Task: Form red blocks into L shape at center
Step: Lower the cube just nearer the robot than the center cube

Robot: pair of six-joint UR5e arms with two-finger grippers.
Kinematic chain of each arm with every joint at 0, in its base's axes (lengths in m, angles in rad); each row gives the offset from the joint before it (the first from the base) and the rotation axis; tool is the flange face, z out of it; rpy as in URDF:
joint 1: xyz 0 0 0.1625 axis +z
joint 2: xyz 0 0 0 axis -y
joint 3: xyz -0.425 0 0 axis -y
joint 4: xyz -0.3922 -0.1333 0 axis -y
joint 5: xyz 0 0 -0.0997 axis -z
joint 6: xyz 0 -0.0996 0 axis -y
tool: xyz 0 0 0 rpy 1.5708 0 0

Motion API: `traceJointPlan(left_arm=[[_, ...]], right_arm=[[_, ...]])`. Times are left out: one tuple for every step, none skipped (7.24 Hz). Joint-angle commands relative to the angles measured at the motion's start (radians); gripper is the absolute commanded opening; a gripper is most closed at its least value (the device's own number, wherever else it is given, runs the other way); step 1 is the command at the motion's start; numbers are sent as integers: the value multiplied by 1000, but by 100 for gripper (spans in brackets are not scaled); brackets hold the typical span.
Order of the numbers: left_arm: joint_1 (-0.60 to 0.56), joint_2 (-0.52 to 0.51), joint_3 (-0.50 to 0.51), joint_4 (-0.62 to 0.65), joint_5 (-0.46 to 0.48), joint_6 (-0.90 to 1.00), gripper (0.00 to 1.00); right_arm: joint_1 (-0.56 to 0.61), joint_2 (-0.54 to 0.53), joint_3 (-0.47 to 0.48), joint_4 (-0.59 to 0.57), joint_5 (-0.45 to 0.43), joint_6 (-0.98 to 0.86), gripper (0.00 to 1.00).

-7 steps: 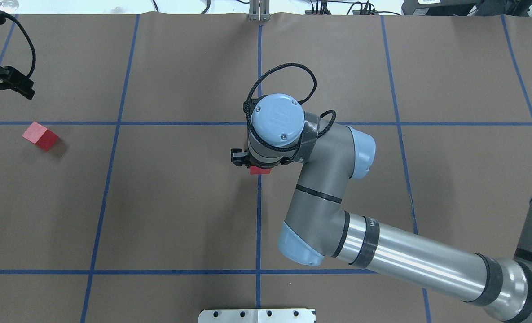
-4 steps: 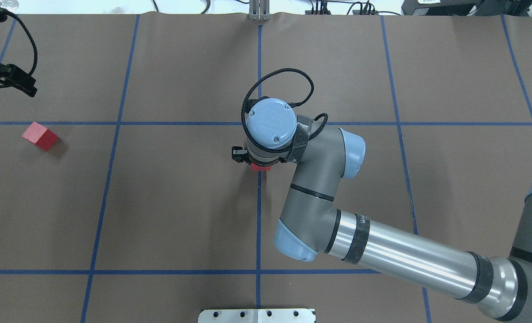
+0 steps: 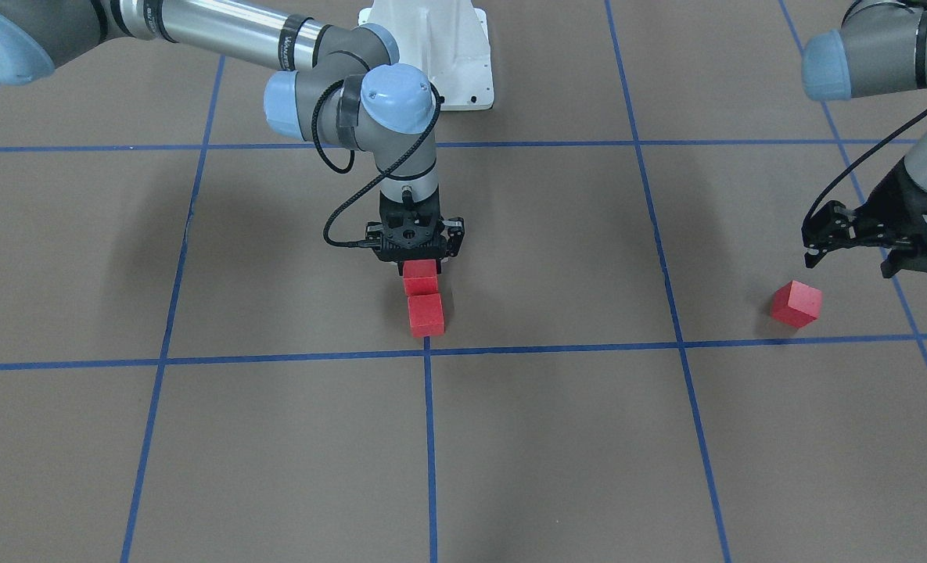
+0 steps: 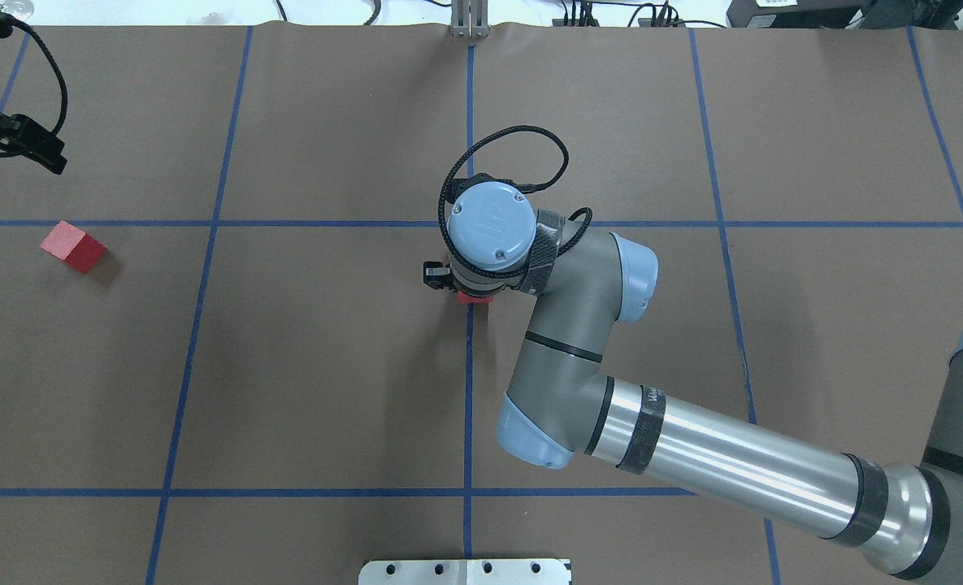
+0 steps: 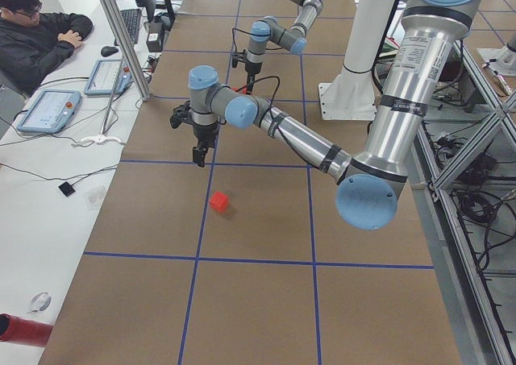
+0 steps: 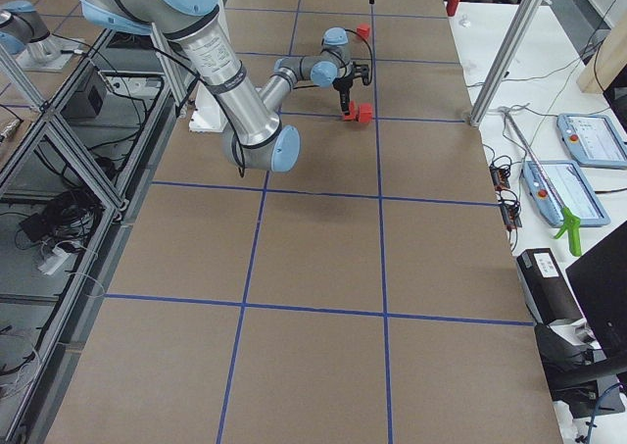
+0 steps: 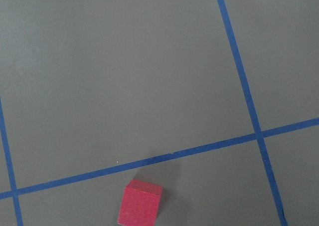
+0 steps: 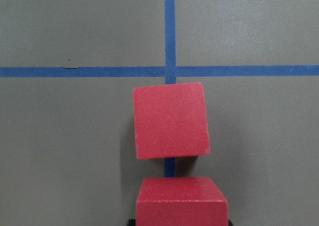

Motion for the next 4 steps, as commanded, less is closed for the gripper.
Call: traceJointPlan(left_arm=[[-1, 0, 2, 0, 0, -1, 100], [-3, 0, 2, 0, 0, -2, 100], [-6, 0, 2, 0, 0, -1, 100], [-6, 0, 2, 0, 0, -1, 100]], right_arm=[[0, 0, -27, 35, -2, -1, 0], [0, 2, -29, 47, -2, -1, 0], [0, 2, -29, 48, -2, 1, 0], [0, 2, -29, 49, -2, 1, 4]])
